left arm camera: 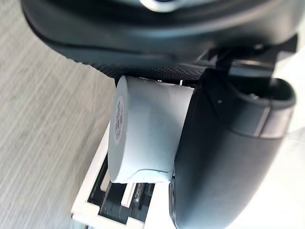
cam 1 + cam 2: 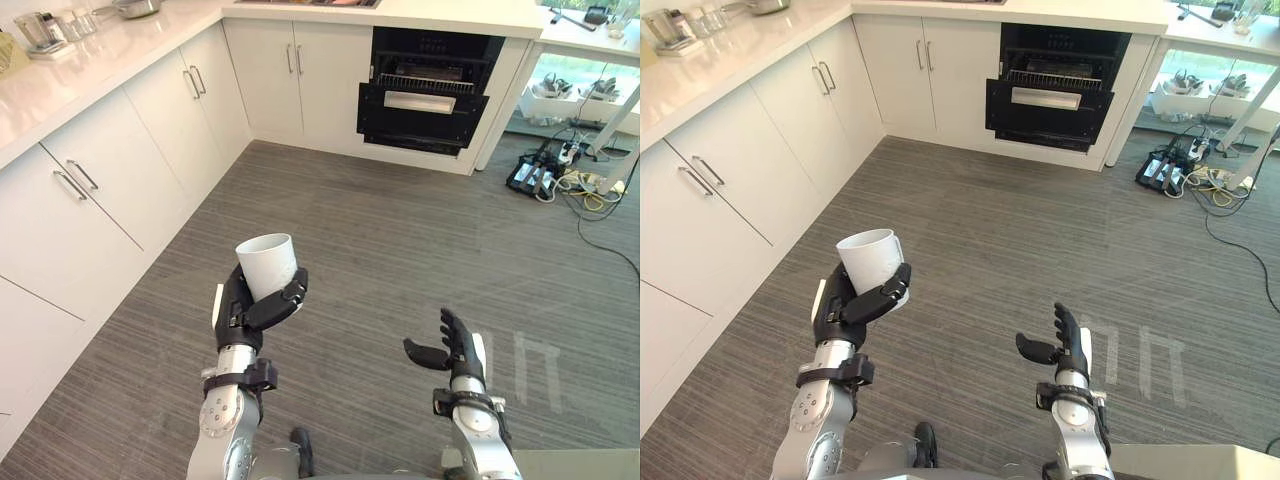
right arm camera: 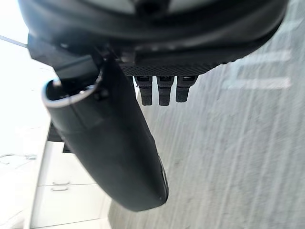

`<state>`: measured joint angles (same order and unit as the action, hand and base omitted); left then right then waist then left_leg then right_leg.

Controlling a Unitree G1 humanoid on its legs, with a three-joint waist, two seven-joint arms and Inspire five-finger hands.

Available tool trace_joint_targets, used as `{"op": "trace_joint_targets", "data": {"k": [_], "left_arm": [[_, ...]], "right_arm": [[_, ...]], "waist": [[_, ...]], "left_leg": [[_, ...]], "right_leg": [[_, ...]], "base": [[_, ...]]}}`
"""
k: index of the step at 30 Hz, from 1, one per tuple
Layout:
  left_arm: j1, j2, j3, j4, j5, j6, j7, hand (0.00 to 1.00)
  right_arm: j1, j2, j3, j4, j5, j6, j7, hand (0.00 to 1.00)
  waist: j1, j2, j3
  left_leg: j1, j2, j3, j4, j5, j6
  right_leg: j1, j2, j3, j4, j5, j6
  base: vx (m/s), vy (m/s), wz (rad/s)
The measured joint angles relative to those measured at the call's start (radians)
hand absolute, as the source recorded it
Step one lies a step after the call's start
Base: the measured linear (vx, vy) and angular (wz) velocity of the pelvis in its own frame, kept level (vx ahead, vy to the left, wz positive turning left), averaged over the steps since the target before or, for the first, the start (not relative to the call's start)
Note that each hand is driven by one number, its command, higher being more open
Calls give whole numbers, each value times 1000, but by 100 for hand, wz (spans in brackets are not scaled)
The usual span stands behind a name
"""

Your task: Walk over to the sink, pick up the cup, carry it to the dishwasher, place the cup inside the dishwasher, then close the dishwasher door

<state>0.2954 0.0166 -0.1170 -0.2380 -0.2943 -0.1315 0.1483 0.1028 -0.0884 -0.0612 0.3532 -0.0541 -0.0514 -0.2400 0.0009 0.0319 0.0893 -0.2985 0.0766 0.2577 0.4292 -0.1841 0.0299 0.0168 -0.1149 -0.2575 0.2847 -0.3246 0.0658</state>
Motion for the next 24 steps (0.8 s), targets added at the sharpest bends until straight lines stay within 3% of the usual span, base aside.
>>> {"op": "trace_joint_targets", "data": {"k": [2, 3, 5, 6, 8, 11, 13, 14, 15, 16, 18, 19, 20, 21, 24], "left_arm": [[6, -4, -2, -17, 0, 0, -1, 30], [5, -7, -4, -30, 0, 0, -1, 30], [1, 6, -6, -45, 0, 0, -2, 30], [3, 10, -7, -43, 1, 1, -1, 30], [2, 14, -7, -42, 1, 1, 1, 30], [-14, 14, -10, -42, 1, 2, 2, 30], [-30, 15, -15, -42, 2, 1, 1, 30], [-43, 19, -24, -40, 2, 1, -1, 30], [-44, 12, -36, -17, 2, 3, 0, 30], [-37, 6, -39, -14, 2, 4, 0, 30], [-44, -1, -53, -6, 2, 9, -4, 30], [-42, -7, -58, -6, 1, 13, -6, 30], [-36, -10, -61, -7, 1, 14, -13, 30], [-17, -15, -70, -25, 1, 14, -25, 30], [4, -18, -87, -73, 1, 14, -46, 30]], "right_arm": [[-9, -4, -1, -4, -11, 0, 0, 90], [-18, -13, -1, -4, -20, 5, 3, 90], [-18, -1, -4, -2, -28, 12, 5, 90], [-14, 9, -4, 2, -28, 19, 8, 90], [-13, 13, 0, 1, -29, 19, 11, 90], [-12, 16, -1, -22, -29, 19, 16, 90], [-7, 13, -5, -34, -29, 19, 16, 90], [15, 10, -11, -55, -29, 17, 15, 90], [35, -10, -11, -55, -29, 21, 16, 90], [41, -14, -11, -57, -29, 22, 18, 90], [75, -9, -9, -104, -28, 27, 22, 90], [88, -5, -7, -124, -28, 27, 23, 90], [112, -4, 3, -166, -28, 27, 22, 90], [143, 4, 29, -246, -27, 26, 18, 90], [143, 22, 30, -336, -26, 1, 11, 90]], "waist": [[1, -1, -2], [2, -2, -1], [-7, -26, 15], [-25, -26, 22], [-36, -19, 26], [-43, -7, 35], [-51, -4, 36], [-56, -8, 38], [-57, 20, 33], [-50, 34, 26], [-46, 44, 24], [-46, 45, 26], [-44, 47, 28], [-29, 45, 32], [-1, 37, 38]], "left_leg": [[3, -26, 2, 33, -47, 15], [11, -49, 0, 45, -64, 22], [55, -84, -21, 31, -86, 37], [97, -94, -60, 17, -101, 45], [158, -92, -105, -21, -115, 45], [251, -84, -175, -105, -117, 42], [294, -73, -199, -134, -129, 17], [321, -70, -223, -126, -167, -31], [350, -48, -263, -106, -194, -63], [355, -27, -271, -99, -193, -69], [335, 9, -268, 28, -144, -138], [315, 22, -262, 109, -124, -149], [268, 48, -235, 269, -65, -145], [180, 121, -154, 508, -62, -123], [38, 187, -74, 609, -111, -67]], "right_leg": [[-17, -43, -2, 98, -32, 32], [-92, -89, -5, 286, -32, 43], [-163, -138, 17, 505, 28, 36], [-208, -133, 71, 633, 62, 21], [-269, -83, 115, 674, 14, 2], [-401, -4, 136, 540, -12, -20], [-451, 45, 147, 334, 35, -22], [-449, 62, 167, 217, 167, -55], [-411, 75, 161, 233, 227, -47], [-396, 83, 144, 232, 213, -56], [-308, 98, 87, 201, 170, -80], [-272, 105, 77, 183, 166, -87], [-210, 116, 70, 147, 162, -93], [-106, 134, 75, 80, 156, -102], [7, 140, 89, -21, 151, -100]], "base": [[307, 187, 5], [419, 225, 22], [376, 167, 48], [473, 132, 77], [390, 66, 72], [408, -28, 63], [446, -87, 92], [506, -124, 106], [517, -124, 91], [527, -150, 63], [496, -181, 53], [461, -193, 48], [505, -172, 27], [488, -145, 12], [330, -43, -10]]}}
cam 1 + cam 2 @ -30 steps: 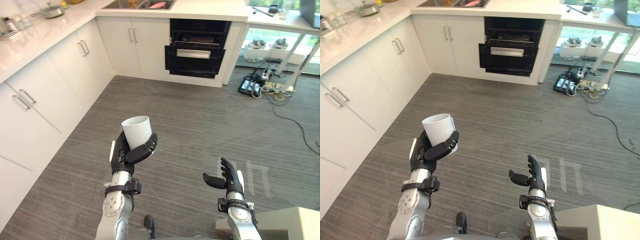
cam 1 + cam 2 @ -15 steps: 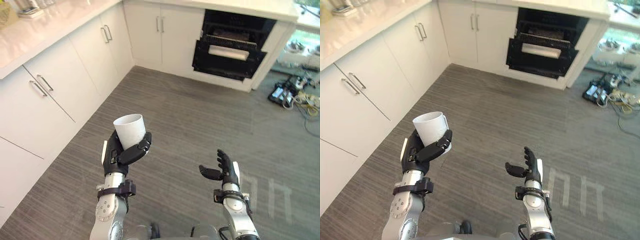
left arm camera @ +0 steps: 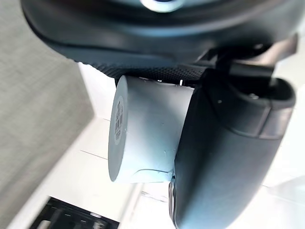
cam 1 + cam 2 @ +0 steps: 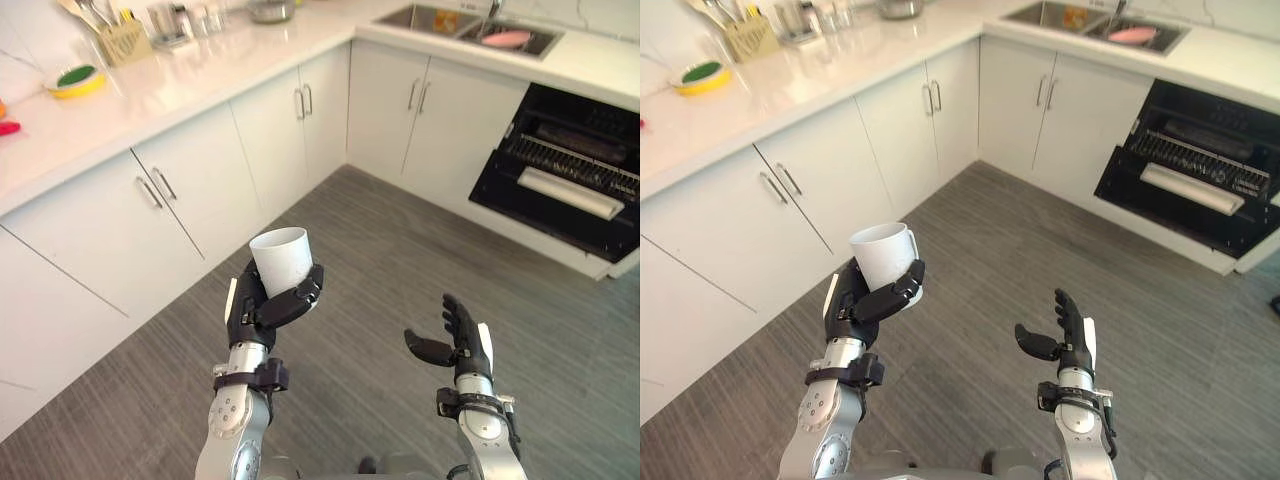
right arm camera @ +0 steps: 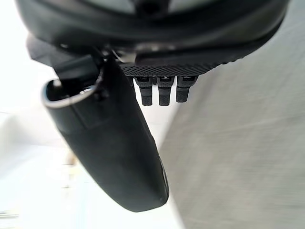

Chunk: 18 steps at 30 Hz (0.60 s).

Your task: Walk over to the sink, pick up the cup, carry it to the dishwasher, place the cup inside the dishwasher, then close the dishwasher door

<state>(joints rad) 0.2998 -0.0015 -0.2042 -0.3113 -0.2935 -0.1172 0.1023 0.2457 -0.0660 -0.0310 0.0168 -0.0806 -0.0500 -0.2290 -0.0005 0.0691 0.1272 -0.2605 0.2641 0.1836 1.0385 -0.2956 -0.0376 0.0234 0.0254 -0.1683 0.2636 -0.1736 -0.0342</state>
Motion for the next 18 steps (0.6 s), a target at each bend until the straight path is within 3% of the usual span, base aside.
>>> {"op": "trace_joint_targets", "data": {"k": [2, 5, 6, 7, 8, 10, 12, 13, 14, 15, 17, 18], "left_arm": [[-3, -4, 3, -11, 0, -1, -8, 30], [-2, -1, 17, -3, 0, 2, -8, 30], [-2, -1, 27, 0, 0, 3, -6, 30], [0, 0, 33, 1, 0, 3, -3, 30], [-3, 3, 48, 1, 0, 3, 3, 30], [-20, 9, 72, 1, 0, 3, 9, 30], [-20, 32, 75, 3, 1, 11, 15, 30], [-20, 47, 73, 3, 1, 14, 16, 30], [-20, 65, 72, 4, 1, 14, 18, 30], [-17, 84, 69, 11, 2, 17, 22, 30], [-16, 85, 63, 11, 2, 16, 24, 30], [-18, 84, 56, 10, 10, 12, 25, 30]], "right_arm": [[-21, 1, -3, 1, 1, -9, -9, 90], [-49, -2, -10, 72, 1, -8, -10, 90], [-54, -4, -15, 110, 2, -7, -12, 90], [-55, -6, -15, 132, 2, -5, -12, 90], [-62, -1, -15, 164, 2, 4, -11, 90], [-65, -1, -3, 177, 2, 9, -9, 90], [-71, 11, 0, 179, -1, 13, -4, 90], [-82, 17, 0, 184, -1, 13, -2, 90], [-99, 25, 0, 198, -2, 13, 2, 90], [-123, 31, 1, 232, -3, 13, 9, 90], [-128, 31, 6, 242, -11, 13, 11, 90], [-129, 31, 15, 240, -30, 13, 12, 90]], "waist": [[16, 3, 0], [28, -4, 5], [30, -5, 5], [35, -8, 5], [38, -16, 5], [30, -34, 13], [35, -54, 12], [33, -68, 15], [27, -85, 18], [9, -93, 15], [7, -93, 14], [1, -92, 13]], "left_leg": [[-81, 1, 1, -99, -22, -4], [-134, -80, -67, -431, 11, -28], [-132, -115, -96, -549, 96, -35], [-109, -128, -94, -570, 162, -36], [-92, -155, -79, -556, 207, 14], [-119, -170, -53, -469, 132, 46], [-101, -182, -9, -439, 60, 64], [-70, -193, 13, -448, 42, 75], [-30, -208, 34, -466, 26, 87], [44, -218, 48, -497, 3, 103], [125, -217, 59, -554, -5, 104], [188, -209, 65, -613, -5, 100]], "right_leg": [[41, -4, 13, -45, -14, 16], [84, -39, 38, -61, -52, 54], [99, -60, 52, -55, -77, 79], [104, -72, 70, -51, -92, 94], [115, -97, 110, -39, -118, 109], [110, -132, 144, -11, -138, 131], [43, -159, 178, 137, -148, 144], [-13, -182, 185, 271, -144, 171], [-71, -210, 189, 418, -125, 220], [-141, -227, 174, 600, -128, 214], [-204, -217, 140, 682, -150, 167], [-275, -196, 102, 681, -172, 129]], "base": [[266, 51, -12], [249, 169, -20], [312, 271, -29], [415, 347, -47], [456, 382, -39], [393, 315, -30], [379, 268, -46], [384, 227, -43], [475, 190, -35], [474, 158, -27], [373, 58, -22], [345, 5, -21]]}}
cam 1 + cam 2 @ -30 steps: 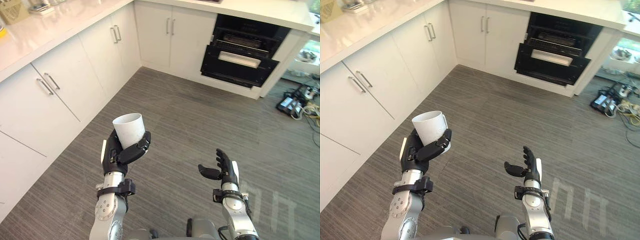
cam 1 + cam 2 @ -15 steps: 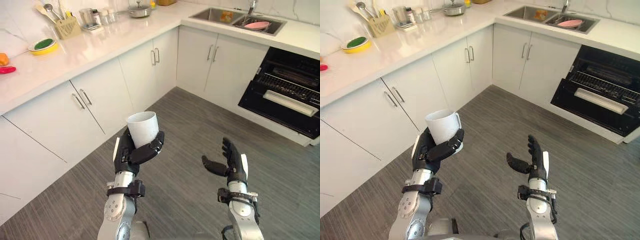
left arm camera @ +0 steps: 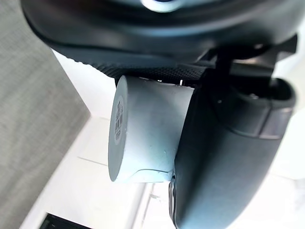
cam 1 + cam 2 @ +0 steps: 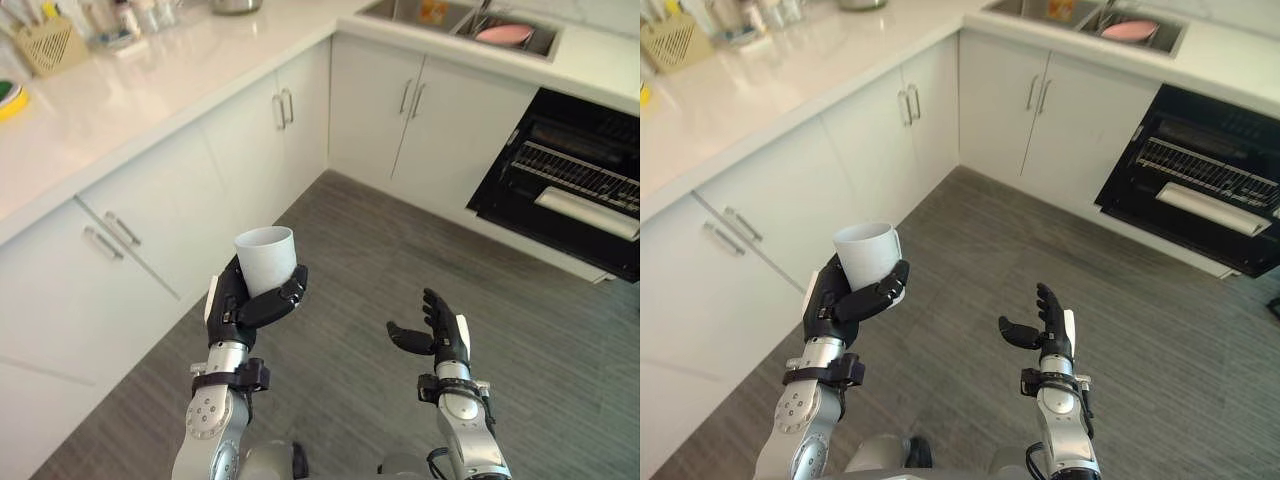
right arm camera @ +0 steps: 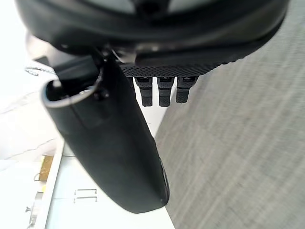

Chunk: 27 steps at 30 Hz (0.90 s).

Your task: Walk over to the sink, pick up the cup, carry it to the dishwasher, place the cup inside the dishwasher, then close the dishwasher door

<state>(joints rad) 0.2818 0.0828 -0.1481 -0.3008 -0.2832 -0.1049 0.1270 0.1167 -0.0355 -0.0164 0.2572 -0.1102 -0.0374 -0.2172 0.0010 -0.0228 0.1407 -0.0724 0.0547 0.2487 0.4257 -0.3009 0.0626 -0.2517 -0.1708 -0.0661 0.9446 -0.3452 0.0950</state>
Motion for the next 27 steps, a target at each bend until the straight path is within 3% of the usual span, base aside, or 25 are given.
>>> {"op": "trace_joint_targets", "data": {"k": [3, 4, 5, 6, 7, 8, 10, 11, 12, 14, 16, 18, 20, 22, 23, 24, 25, 27], "left_arm": [[0, -1, -8, 0, 8, -1, 0, 30], [-1, -1, -6, 1, 8, -1, -1, 30], [-2, -1, -7, 3, 8, -2, 0, 30], [-2, 0, -8, 10, 8, -2, -1, 30], [-14, -14, -12, 52, 8, -4, -5, 30], [-19, -24, -15, 69, 8, -3, -5, 30], [-30, -40, -27, 84, 8, 1, -5, 30], [-30, -46, -36, 85, 8, 5, -8, 30], [-24, -54, -45, 83, 8, 5, -20, 30], [-2, -64, -47, 58, 8, 2, -26, 30], [22, -72, -55, 26, 7, 2, -38, 30], [37, -74, -53, 20, 7, -3, -46, 30], [52, -79, -36, 22, 7, -2, -46, 30], [59, -86, -12, 24, 7, -2, -44, 30], [59, -88, 0, 25, 7, -2, -41, 30], [60, -87, 15, 25, 7, -2, -39, 30], [53, -83, 32, 24, 7, -2, -38, 30], [39, -79, 48, 24, 7, -2, -26, 30]], "right_arm": [[-4, 0, 6, -1, -2, -2, 12, 90], [-4, 0, 6, 0, -2, -2, 16, 90], [-4, -2, 6, 0, -2, -2, 16, 90], [-1, -7, 5, 1, -2, -2, 16, 90], [5, -32, 3, 9, -3, -1, 15, 90], [5, -43, 1, 12, -3, 4, 15, 90], [13, -48, -2, 10, -2, 8, 17, 90], [34, -43, -6, 4, -2, 14, 17, 90], [67, -38, -2, -28, -2, 18, 17, 90], [111, -30, 21, -119, -2, 18, 14, 90], [120, -24, 22, -182, -1, 11, 11, 90], [102, -25, 22, -179, -1, -1, 8, 90], [66, -31, 21, -127, -1, -2, 8, 90], [34, -44, 20, -59, -1, -2, 7, 90], [27, -49, 20, -25, -1, -1, 7, 90], [28, -61, 19, 7, 0, 6, 7, 90], [25, -54, 20, 28, 0, 16, 6, 90], [25, -52, 22, 32, 0, 18, 11, 90]], "waist": [[-14, 2, -1], [-22, 4, -1], [-24, 4, -1], [-37, -4, -5], [-47, 37, -10], [-43, 54, -15], [-49, 63, -14], [-54, 70, -10], [-43, 74, -8], [-31, 84, -8], [-12, 91, -14], [12, 88, -17], [15, 87, -16], [16, 86, -16], [17, 86, -16], [30, 84, -20], [33, 69, -23], [28, 53, -26]], "left_leg": [[77, 22, 10, -66, -11, -26], [107, 34, 12, -90, -19, -39], [122, 38, 12, -100, -23, -53], [152, 37, 4, -109, -40, -91], [181, 62, -30, -114, -65, -122], [185, 75, -42, -119, -64, -124], [200, 98, -84, -83, -39, -161], [189, 132, -107, 25, -20, -186], [148, 169, -110, 206, 39, -189], [33, 226, -99, 509, 104, -182], [-81, 247, -75, 624, 47, -162], [-180, 216, -51, 508, -12, -115], [-228, 163, -79, 312, -11, -116], [-247, 101, -132, 75, 37, -136], [-247, 79, -146, -11, 106, -137], [-210, 51, -146, -66, 225, -120], [-201, 29, -121, -57, 243, -69], [-225, 14, -104, 20, 169, -39]], "right_leg": [[-122, 31, -67, -162, -4, -39], [-156, 56, -77, -308, 40, -64], [-164, 68, -76, -391, 81, -68], [-162, 88, -70, -529, 260, -88], [-134, 110, -85, -530, 336, -105], [-131, 124, -87, -520, 323, -117], [-115, 137, -105, -469, 253, -137], [-56, 158, -131, -480, 229, -149], [18, 181, -132, -506, 212, -161], [118, 212, -107, -578, 187, -167], [177, 232, -74, -620, 168, -183], [235, 229, -24, -667, 160, -175], [267, 217, 14, -690, 149, -161], [280, 195, 49, -698, 128, -137], [288, 183, 66, -697, 111, -121], [302, 165, 100, -694, 87, -99], [309, 139, 117, -685, 72, -68], [305, 110, 124, -665, 60, -44]], "base": [[327, -48, -13], [468, -121, -6], [520, -156, 8], [485, -152, 24], [405, -109, 19], [474, -136, 8], [499, -189, 8], [433, -227, 16], [422, -213, 9], [334, -129, -30], [262, -43, -49], [232, 16, -52], [336, 171, -55], [319, 209, -51], [315, 216, -56], [430, 292, -61], [455, 282, -49], [497, 274, -25]]}}
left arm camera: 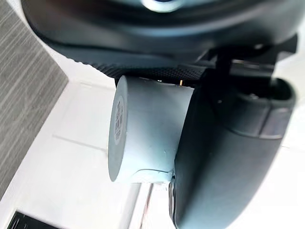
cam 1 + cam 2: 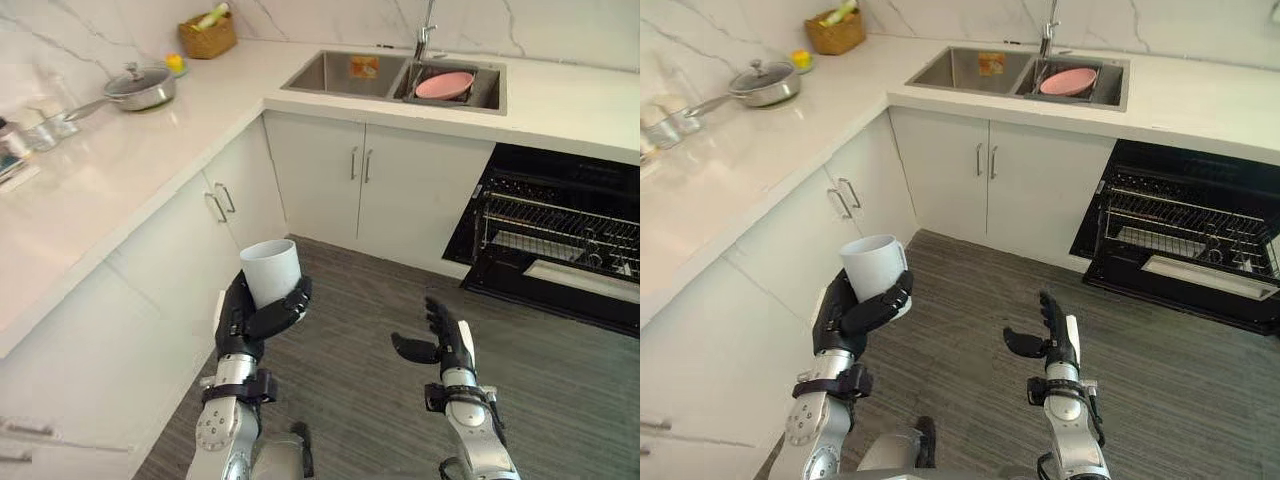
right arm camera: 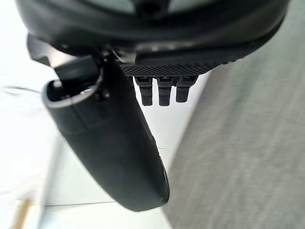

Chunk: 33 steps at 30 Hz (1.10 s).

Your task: Walk over to the sink, pick up the cup, carry it to the dishwasher, place the cup inside the dishwasher, then close the dishwasher door

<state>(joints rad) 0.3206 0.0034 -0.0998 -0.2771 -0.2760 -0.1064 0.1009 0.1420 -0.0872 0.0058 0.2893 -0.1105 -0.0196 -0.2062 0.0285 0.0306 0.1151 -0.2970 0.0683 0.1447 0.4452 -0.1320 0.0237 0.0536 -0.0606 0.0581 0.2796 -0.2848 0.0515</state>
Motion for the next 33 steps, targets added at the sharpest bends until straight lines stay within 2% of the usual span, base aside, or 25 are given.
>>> {"op": "trace_joint_targets", "data": {"k": [2, 3, 4, 5, 6, 7, 9, 11, 12, 13, 14, 15, 18, 19, 20, 21, 22, 23, 24, 25, 26, 29, 30, 32, 33], "left_arm": [[-1, 18, -8, 0, 0, 1, 10, 30], [-1, 36, -18, 0, 0, 1, 10, 30], [-1, 45, -25, 0, 0, 2, 10, 30], [-1, 67, -39, 0, 1, 2, 11, 30], [-1, 73, -48, -2, 1, 2, 15, 30], [-1, 73, -52, -3, 1, 2, 19, 30], [0, 73, -73, -22, 1, 2, 25, 30], [-6, 73, -85, -32, 0, 1, 24, 30], [-12, 73, -88, -33, 1, 0, 24, 30], [-13, 74, -88, -33, 1, 0, 24, 30], [-23, 76, -89, -26, 1, -1, 24, 30], [-34, 49, -99, 7, 2, 2, 24, 30], [-49, 25, -125, 6, 2, 2, 24, 30], [-54, 18, -135, 6, 2, 2, 23, 30], [-54, 15, -140, 6, 2, 2, 22, 30], [-51, 16, -146, 2, 2, 2, 16, 30], [-45, 12, -148, -8, 2, 1, 8, 30], [-42, 10, -150, -14, 2, 1, 6, 30], [-32, 6, -151, -34, 2, 0, 4, 30], [-25, 5, -150, -41, 2, -4, 4, 30], [-22, 4, -148, -41, 2, -5, 5, 30], [0, 10, -139, -40, 2, -5, 8, 30], [9, 15, -140, -39, 2, -5, 10, 30], [24, 22, -142, -37, 2, -4, 11, 30], [20, 24, -142, -39, 2, -4, 18, 30]], "right_arm": [[-9, 11, -3, 0, -1, 0, 0, 90], [-19, 21, -1, 0, -1, 0, 3, 90], [-21, 27, -1, 0, -1, 0, 3, 90], [-25, 38, 1, 0, -2, 0, 3, 90], [-32, 50, 1, -1, -3, 0, 3, 90], [-34, 56, 3, -3, -3, 0, 3, 90], [-35, 74, 11, -46, -3, 0, 3, 90], [-37, 74, 17, -87, -3, -1, 2, 90], [-42, 75, 21, -108, -3, -2, 2, 90], [-42, 76, 22, -113, -3, -2, 1, 90], [-34, 75, 23, -136, -3, -2, -3, 90], [-28, 58, 19, -154, -3, -1, -13, 90], [21, 56, 12, -283, -3, -1, -35, 90], [40, 60, 5, -335, -3, -1, -40, 90], [50, 64, 3, -364, -2, -2, -44, 90], [73, 73, 4, -427, -1, -6, -56, 90], [87, 73, 5, -481, -1, -23, -63, 90], [93, 73, 4, -507, -1, -31, -66, 90], [99, 73, 5, -546, -1, -49, -71, 90], [94, 73, 5, -556, -1, -64, -75, 90], [91, 72, 6, -556, -1, -64, -74, 90], [80, 70, 20, -526, 1, -63, -73, 90], [77, 71, 29, -510, 3, -63, -73, 90], [76, 73, 45, -494, 10, -62, -73, 90], [77, 87, 50, -502, 10, -60, -73, 90]], "waist": [[-1, -12, 7], [-1, -24, 12], [-3, -27, 10], [-11, -30, 9], [-17, -30, 9], [-19, -30, 9], [-20, -31, 8], [-29, -33, 7], [-45, -42, 1], [-47, -48, -3], [-58, -66, -7], [-55, -19, -6], [-60, 1, -7], [-66, 3, -5], [-68, 5, -4], [-65, 6, -3], [-59, 7, -4], [-57, 9, -5], [-49, 9, -6], [-37, 17, -15], [-30, 15, -18], [-12, 15, -19], [-11, 14, -19], [-3, 13, -28], [-18, 2, -32]], "left_leg": [[33, -15, 25, 18, -55, 12], [78, -29, 45, 6, -80, 21], [99, -33, 50, -4, -90, 28], [147, -37, 58, -24, -108, 35], [198, -35, 63, -50, -122, 31], [221, -29, 68, -62, -129, 28], [290, 2, 97, -97, -157, 3], [324, 20, 111, -122, -170, -17], [348, 24, 113, -135, -182, -38], [353, 20, 111, -135, -188, -49], [373, 11, 98, -130, -221, -88], [394, 54, 88, -118, -237, -96], [397, 110, 62, -43, -228, -112], [377, 142, 50, 64, -208, -142], [359, 161, 47, 144, -186, -146], [314, 195, 45, 305, -155, -142], [266, 215, 48, 408, -167, -128], [239, 220, 50, 435, -176, -118], [187, 223, 50, 442, -199, -91], [144, 210, 42, 394, -218, -71], [127, 196, 29, 356, -226, -67], [63, 108, -112, 119, -221, -74], [48, 70, -170, 46, -156, -88], [93, 41, -155, 0, -38, -94], [88, 30, -141, 22, -57, -75]], "right_leg": [[-47, -22, -1, 153, -25, 52], [-106, -44, -3, 323, -19, 140], [-140, -54, -4, 406, -2, 177], [-188, -72, -16, 531, -2, 174], [-236, -83, -43, 612, -19, 134], [-259, -85, -62, 633, -29, 115], [-361, -86, -148, 598, -59, 56], [-419, -90, -224, 474, -46, 11], [-437, -84, -271, 309, 17, -32], [-435, -82, -276, 264, 47, -37], [-417, -80, -260, 180, 224, -77], [-391, -43, -278, 198, 190, -92], [-353, -2, -307, 212, 128, -118], [-305, 19, -318, 193, 115, -126], [-270, 30, -319, 175, 109, -128], [-207, 45, -313, 133, 104, -132], [-160, 54, -303, 98, 100, -133], [-142, 57, -297, 85, 94, -132], [-125, 66, -279, 70, 79, -142], [-118, 70, -256, 63, 75, -139], [-116, 70, -240, 62, 72, -136], [-99, 63, -163, 49, 61, -116], [-97, 52, -128, 55, 52, -90], [-95, 38, -64, 69, 35, -41], [-90, 19, -53, 60, 39, -25]], "base": [[432, 233, -27], [344, 175, -24], [325, 129, -23], [313, 88, -17], [314, 65, -18], [296, 16, -30], [278, -43, -40], [376, -136, -26], [417, -174, -9], [422, -184, 10], [430, -164, 6], [434, -157, 0], [409, -186, 0], [288, -156, 8], [268, -125, -1], [252, -77, -14], [294, -82, -19], [243, -22, -28], [172, 31, -40], [160, 53, -50], [157, 92, -65], [201, 183, -74], [192, 212, -69], [314, 317, -79], [298, 287, -57]]}}
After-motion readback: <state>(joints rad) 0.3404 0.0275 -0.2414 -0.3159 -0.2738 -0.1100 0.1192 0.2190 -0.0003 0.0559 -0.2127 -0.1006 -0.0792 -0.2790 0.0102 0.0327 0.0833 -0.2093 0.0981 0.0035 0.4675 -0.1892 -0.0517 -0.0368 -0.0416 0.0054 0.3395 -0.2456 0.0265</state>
